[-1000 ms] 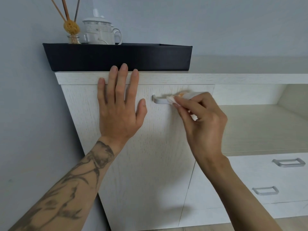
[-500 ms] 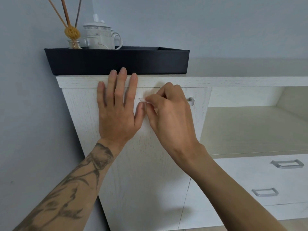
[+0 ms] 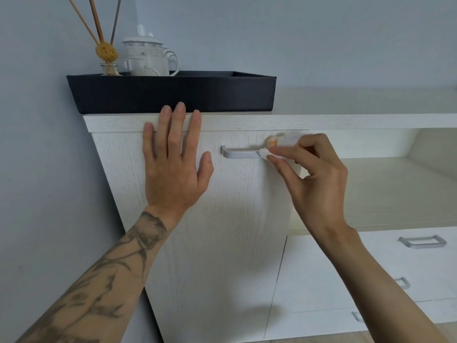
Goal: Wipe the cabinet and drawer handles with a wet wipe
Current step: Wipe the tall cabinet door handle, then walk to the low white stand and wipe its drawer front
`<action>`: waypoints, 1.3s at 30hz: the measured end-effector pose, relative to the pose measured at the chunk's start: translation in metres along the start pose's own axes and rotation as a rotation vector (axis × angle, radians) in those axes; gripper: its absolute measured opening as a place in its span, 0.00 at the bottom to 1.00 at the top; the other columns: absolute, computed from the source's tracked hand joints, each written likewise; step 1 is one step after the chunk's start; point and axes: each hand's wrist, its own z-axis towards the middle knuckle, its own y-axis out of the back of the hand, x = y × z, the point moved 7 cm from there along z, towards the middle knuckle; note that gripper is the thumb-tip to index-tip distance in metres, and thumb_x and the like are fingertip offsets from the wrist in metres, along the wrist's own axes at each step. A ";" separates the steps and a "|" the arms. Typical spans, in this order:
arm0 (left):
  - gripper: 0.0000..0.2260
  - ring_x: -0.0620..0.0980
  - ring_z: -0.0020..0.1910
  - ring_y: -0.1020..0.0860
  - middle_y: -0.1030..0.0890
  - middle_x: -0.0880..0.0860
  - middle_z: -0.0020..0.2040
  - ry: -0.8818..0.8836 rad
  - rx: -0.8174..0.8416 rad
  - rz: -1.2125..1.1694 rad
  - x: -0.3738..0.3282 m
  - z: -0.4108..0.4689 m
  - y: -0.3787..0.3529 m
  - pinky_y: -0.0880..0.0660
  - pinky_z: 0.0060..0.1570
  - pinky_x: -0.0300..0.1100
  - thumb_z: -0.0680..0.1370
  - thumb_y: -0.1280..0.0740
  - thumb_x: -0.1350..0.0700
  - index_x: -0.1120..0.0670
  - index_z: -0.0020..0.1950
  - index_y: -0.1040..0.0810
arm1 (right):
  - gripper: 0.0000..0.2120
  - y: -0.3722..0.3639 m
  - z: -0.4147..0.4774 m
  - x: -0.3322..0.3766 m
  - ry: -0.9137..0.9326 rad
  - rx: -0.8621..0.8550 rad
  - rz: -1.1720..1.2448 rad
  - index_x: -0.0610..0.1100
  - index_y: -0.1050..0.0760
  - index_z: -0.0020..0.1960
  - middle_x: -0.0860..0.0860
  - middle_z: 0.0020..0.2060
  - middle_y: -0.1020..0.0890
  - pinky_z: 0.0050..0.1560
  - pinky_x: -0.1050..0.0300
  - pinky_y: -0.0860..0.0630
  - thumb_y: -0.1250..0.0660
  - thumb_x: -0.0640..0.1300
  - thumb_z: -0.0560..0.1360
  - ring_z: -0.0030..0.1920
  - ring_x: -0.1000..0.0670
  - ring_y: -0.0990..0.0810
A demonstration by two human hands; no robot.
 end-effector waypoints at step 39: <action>0.28 0.51 0.86 0.47 0.44 0.50 0.87 0.393 1.285 0.006 0.008 0.287 0.295 0.53 0.85 0.53 0.87 0.52 0.37 0.45 0.85 0.38 | 0.04 0.151 0.277 0.186 -0.376 0.736 0.244 0.46 0.13 0.53 0.52 0.49 0.14 0.45 0.74 0.25 0.24 0.42 0.79 0.43 0.58 0.19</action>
